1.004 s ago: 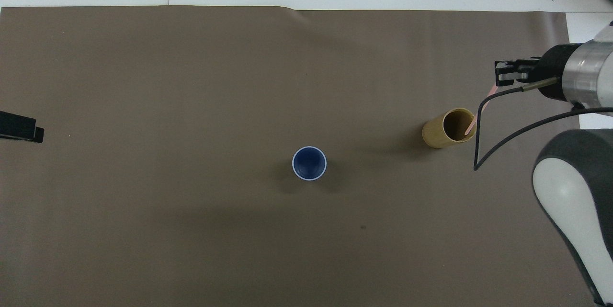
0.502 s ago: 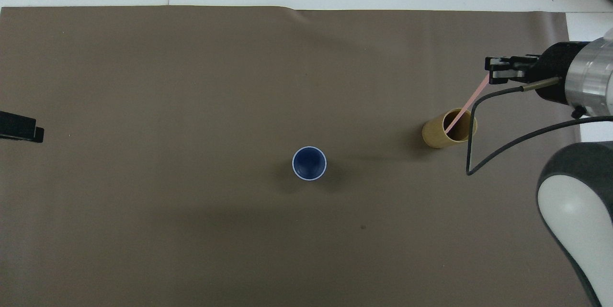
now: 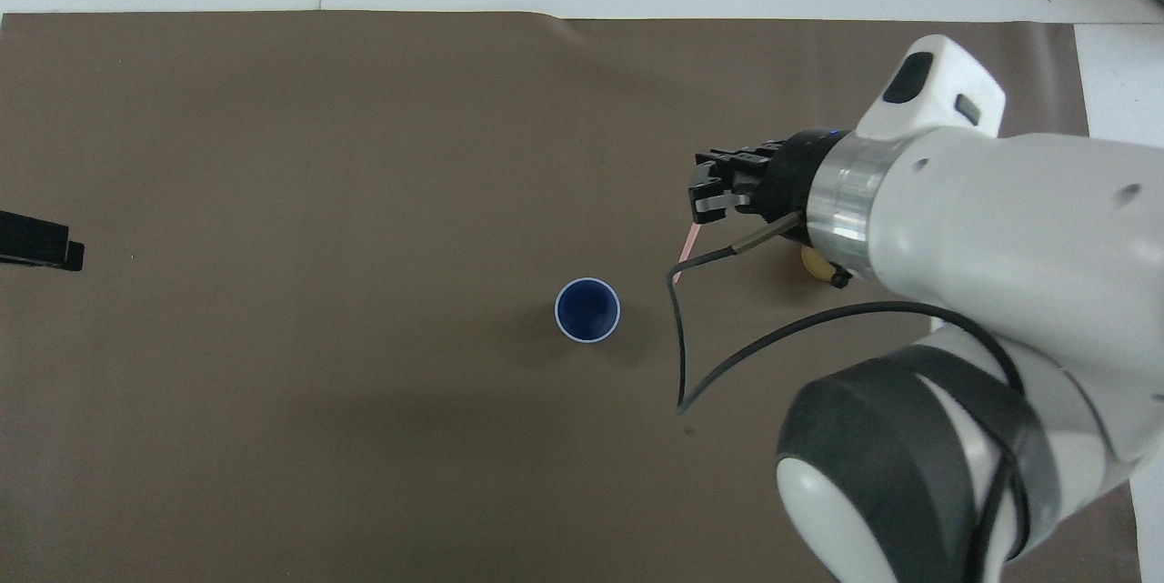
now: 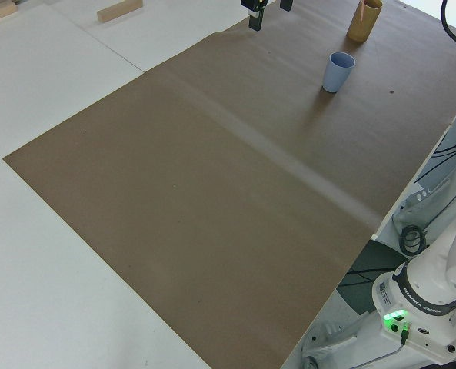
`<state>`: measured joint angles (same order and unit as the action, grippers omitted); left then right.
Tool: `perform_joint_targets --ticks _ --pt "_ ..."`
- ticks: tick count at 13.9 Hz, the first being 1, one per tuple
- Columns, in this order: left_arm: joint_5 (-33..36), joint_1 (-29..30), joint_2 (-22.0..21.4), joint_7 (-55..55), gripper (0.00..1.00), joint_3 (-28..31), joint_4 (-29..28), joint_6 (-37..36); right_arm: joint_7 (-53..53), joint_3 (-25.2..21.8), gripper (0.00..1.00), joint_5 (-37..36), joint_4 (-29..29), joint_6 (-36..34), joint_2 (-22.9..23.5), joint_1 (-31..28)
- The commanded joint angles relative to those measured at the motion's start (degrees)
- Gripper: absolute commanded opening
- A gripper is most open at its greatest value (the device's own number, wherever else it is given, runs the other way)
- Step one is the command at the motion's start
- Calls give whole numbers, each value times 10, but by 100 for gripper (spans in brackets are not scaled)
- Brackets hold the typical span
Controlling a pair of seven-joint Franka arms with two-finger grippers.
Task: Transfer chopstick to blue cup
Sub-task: 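Carry the pink stick with the right gripper over the blue cup, then lower the pink stick into the blue cup and open the right gripper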
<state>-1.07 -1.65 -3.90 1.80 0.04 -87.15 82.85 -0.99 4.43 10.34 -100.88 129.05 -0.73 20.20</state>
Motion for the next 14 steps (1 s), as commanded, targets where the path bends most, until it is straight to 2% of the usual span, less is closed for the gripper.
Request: perform_joint_targets --ticks 1,5,11,14 --pt "5 4 -7 1 100 -3 -5 0 2 -1 0 15 10 16 34 34" --pt "5 4 -7 1 100 -3 -5 0 -2 -2 0 6 10 64 59 69" --pt "5 4 -7 1 100 -3 -5 0 -73 1 0 7 -26 57 60 69" --pt "5 4 -7 1 100 -3 -5 0 -147 1 0 7 -37 63 67 69"
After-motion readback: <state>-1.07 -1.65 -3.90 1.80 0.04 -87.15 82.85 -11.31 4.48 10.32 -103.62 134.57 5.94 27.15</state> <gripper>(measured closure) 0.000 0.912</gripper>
